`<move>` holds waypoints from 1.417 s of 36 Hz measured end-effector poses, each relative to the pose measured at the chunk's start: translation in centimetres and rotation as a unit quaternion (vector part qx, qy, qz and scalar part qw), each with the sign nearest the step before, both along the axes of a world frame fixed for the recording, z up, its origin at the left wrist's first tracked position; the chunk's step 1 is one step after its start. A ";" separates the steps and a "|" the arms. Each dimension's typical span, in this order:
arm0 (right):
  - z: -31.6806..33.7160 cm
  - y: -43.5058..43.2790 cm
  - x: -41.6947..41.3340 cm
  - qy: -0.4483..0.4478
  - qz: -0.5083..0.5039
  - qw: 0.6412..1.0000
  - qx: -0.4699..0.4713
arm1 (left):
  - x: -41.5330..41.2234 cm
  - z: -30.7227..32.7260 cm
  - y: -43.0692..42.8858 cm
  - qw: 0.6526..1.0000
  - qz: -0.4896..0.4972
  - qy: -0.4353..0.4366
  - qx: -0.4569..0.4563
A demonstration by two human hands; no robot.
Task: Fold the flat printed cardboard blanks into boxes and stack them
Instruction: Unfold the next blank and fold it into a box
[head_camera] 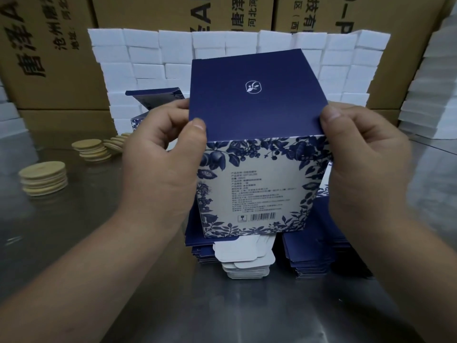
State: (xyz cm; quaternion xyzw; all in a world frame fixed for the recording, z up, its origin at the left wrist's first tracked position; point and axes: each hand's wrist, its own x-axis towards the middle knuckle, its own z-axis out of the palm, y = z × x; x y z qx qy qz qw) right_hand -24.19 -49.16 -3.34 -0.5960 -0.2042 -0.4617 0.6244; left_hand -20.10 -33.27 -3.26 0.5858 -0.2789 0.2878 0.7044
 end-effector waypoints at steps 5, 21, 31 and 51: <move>-0.1 -0.2 0.0 0.016 -0.012 1.000 0.021 | 0.3 -0.3 0.0 0.998 -0.026 0.021 -0.050; 0.0 -0.2 -0.2 -0.002 -0.047 0.999 0.009 | -0.1 0.0 0.3 0.996 0.057 -0.056 0.038; -0.4 0.1 -0.3 -0.067 -0.165 0.979 -0.100 | 0.4 -0.6 0.9 0.902 0.223 -0.313 0.199; -0.1 0.3 -0.7 -0.044 -0.175 0.947 -0.267 | -1.4 -0.5 -0.2 0.933 0.154 -0.242 0.216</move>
